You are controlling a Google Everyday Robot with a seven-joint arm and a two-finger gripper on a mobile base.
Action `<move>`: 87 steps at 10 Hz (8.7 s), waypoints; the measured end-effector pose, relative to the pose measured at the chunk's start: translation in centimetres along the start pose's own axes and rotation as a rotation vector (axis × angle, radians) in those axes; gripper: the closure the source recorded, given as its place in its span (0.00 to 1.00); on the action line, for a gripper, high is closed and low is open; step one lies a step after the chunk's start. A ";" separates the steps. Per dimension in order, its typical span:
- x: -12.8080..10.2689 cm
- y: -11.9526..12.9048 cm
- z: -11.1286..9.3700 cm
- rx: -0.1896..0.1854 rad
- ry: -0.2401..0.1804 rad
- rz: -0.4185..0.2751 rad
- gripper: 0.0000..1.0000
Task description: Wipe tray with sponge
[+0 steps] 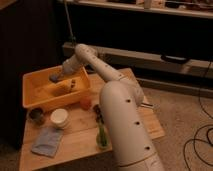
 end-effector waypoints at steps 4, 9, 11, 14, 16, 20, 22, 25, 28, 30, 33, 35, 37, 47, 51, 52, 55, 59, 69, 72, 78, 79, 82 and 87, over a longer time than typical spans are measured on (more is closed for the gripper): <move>-4.6 2.4 1.4 -0.056 -0.065 -0.089 0.91; -6.1 8.3 -0.3 -0.095 -0.075 -0.084 0.91; -4.1 8.1 -1.0 -0.068 -0.043 -0.031 0.91; 0.7 6.6 -1.7 -0.040 0.009 0.044 0.91; 2.1 5.3 -0.5 -0.043 0.030 0.068 0.91; 1.2 1.3 1.9 -0.044 0.015 0.030 0.91; -1.3 0.7 1.8 -0.045 -0.019 -0.032 0.91; -5.2 2.2 2.5 -0.103 -0.077 -0.111 0.91; -4.9 5.5 2.7 -0.164 -0.098 -0.104 0.91; -3.8 7.6 2.1 -0.185 -0.092 -0.078 0.91; -0.6 8.7 0.9 -0.185 -0.053 -0.011 0.91; 2.2 8.0 -0.6 -0.157 -0.013 0.035 0.91; 4.3 6.3 -1.2 -0.139 0.024 0.064 0.91; -1.3 2.6 3.1 -0.164 -0.047 -0.039 0.91; -3.9 6.5 1.6 -0.160 -0.085 -0.052 0.91; -3.5 7.1 0.8 -0.149 -0.091 -0.045 0.91; -1.8 8.1 -1.4 -0.111 -0.096 -0.015 0.91; 1.3 5.7 -1.5 -0.085 -0.032 0.046 0.91; -2.3 -2.9 2.3 -0.080 -0.070 -0.078 0.91; -8.3 0.7 3.5 -0.123 -0.138 -0.162 0.91; -7.5 6.9 2.3 -0.142 -0.141 -0.091 0.91; -6.0 7.3 1.8 -0.138 -0.130 -0.066 0.91; 0.5 7.7 -1.3 -0.093 -0.077 0.036 0.91; 5.9 4.9 -4.2 -0.034 -0.033 0.095 0.91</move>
